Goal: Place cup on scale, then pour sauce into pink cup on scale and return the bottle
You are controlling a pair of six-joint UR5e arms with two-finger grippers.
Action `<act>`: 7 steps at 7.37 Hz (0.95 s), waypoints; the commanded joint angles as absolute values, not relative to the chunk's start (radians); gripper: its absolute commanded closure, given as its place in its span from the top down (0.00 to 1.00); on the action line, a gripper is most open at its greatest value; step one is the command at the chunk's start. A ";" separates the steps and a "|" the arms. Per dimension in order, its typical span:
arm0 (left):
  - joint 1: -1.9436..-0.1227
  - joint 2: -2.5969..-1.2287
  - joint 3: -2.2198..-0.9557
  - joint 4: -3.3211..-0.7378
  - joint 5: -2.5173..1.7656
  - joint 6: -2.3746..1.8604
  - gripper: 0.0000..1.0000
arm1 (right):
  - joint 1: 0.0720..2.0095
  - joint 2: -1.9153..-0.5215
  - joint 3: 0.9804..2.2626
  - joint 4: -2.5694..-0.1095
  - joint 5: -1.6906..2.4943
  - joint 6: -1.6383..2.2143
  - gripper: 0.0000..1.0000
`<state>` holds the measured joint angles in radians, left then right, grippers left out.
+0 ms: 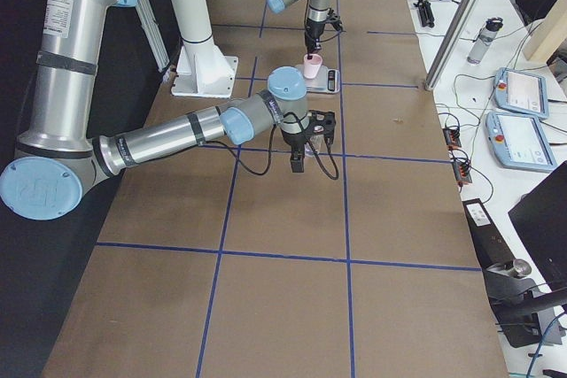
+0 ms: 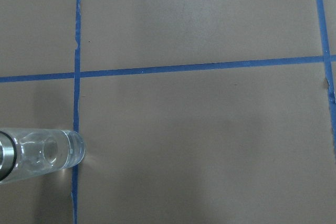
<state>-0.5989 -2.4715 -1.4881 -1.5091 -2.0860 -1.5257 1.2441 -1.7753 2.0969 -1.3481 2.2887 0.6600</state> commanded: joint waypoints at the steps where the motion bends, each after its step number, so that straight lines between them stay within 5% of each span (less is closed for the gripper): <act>1: -0.600 -2.465 -1.489 -1.506 -2.072 -1.532 0.25 | 1.240 -1.776 2.097 -1.347 2.289 0.669 1.00; 2: -0.601 -2.456 -1.499 -1.505 -2.033 -1.532 0.99 | 1.232 -1.776 2.095 -1.316 2.289 0.719 1.00; 7: -0.689 -2.318 -1.813 -1.393 -2.033 -1.435 1.00 | 1.085 -1.929 2.109 -0.915 2.191 1.041 1.00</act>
<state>-0.6612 -2.3490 -1.7293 -1.4461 -2.0306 -1.4845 1.1380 -1.8742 2.1032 -1.0494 2.2316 0.9300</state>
